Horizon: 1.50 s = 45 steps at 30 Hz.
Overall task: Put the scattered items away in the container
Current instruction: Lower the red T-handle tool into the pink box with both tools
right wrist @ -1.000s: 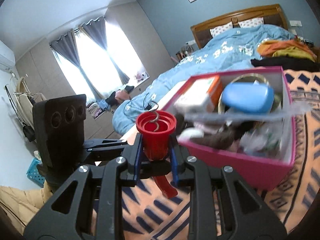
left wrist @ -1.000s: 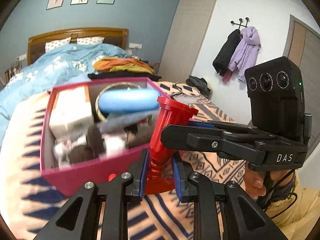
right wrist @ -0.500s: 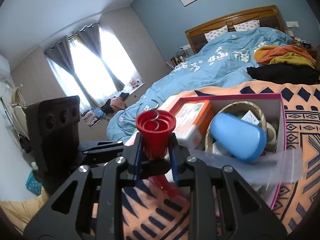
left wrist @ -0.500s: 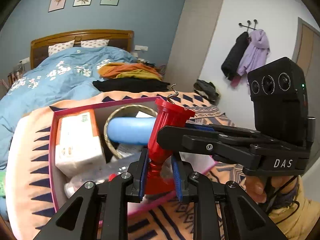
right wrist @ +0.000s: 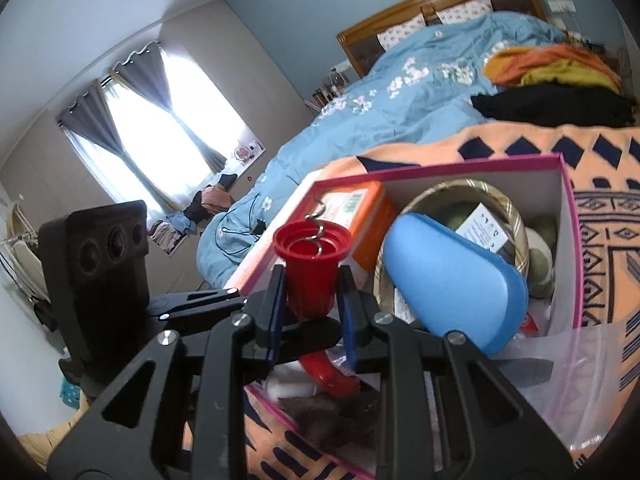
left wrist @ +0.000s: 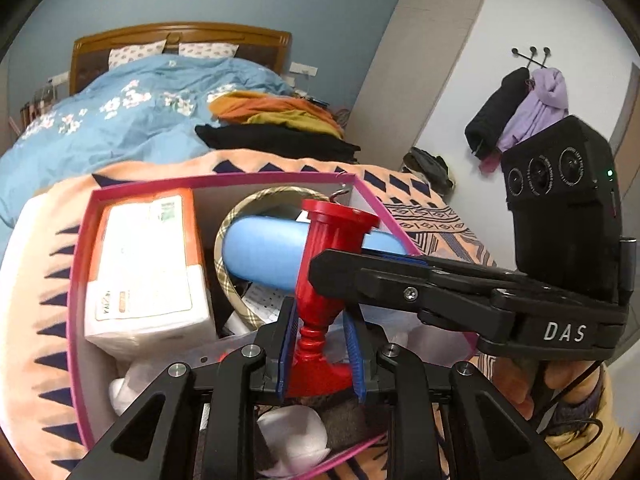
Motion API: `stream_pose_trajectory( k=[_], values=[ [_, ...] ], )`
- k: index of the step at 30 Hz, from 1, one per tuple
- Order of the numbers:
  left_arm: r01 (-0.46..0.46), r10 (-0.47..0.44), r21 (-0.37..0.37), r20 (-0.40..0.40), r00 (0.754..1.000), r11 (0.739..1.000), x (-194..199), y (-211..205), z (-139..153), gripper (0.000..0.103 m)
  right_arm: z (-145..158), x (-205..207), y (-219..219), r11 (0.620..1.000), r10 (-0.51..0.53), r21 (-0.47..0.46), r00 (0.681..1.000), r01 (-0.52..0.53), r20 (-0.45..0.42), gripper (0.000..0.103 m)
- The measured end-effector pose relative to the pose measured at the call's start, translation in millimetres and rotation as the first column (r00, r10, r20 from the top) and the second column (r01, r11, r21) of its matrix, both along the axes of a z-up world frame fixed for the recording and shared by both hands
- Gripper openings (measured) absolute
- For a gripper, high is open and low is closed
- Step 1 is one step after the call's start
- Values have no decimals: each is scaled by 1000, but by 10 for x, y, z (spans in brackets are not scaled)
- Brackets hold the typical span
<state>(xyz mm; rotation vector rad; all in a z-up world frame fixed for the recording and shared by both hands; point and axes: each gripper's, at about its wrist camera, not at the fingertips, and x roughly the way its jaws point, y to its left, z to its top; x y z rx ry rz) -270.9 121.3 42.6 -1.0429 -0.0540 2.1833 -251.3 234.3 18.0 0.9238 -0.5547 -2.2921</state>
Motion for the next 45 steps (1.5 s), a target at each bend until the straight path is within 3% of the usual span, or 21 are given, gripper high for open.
stream_pose_trajectory(
  k=[13, 17, 20, 33, 40, 43, 45],
  values=[
    [-29, 30, -26, 37, 999, 999, -133, 14, -125, 25, -141, -236, 25, 999, -27, 25, 997, 25, 70, 31],
    [-42, 43, -30, 39, 998, 999, -141, -10, -135, 31, -158, -284, 3, 999, -31, 42, 997, 27, 78, 31],
    [-55, 56, -40, 34, 998, 998, -145, -29, -138, 35, -147, -297, -27, 997, -36, 69, 997, 31, 69, 32],
    [-103, 105, -67, 32, 994, 992, -175, -171, -174, 34, -146, -263, -76, 988, -46, 151, 998, 39, 40, 32],
    [-118, 115, -90, -43, 992, 989, -35, -170, -77, 37, -82, -151, -119, 981, -39, 190, 999, 38, 0, 33],
    [-130, 124, -97, -69, 990, 987, 18, -189, -64, 48, -50, -87, -140, 978, -34, 204, 999, 38, -23, 34],
    [-138, 130, -97, -80, 988, 986, 51, -204, -70, 60, -36, -37, -152, 976, -31, 214, 999, 38, -37, 35]
  ],
)
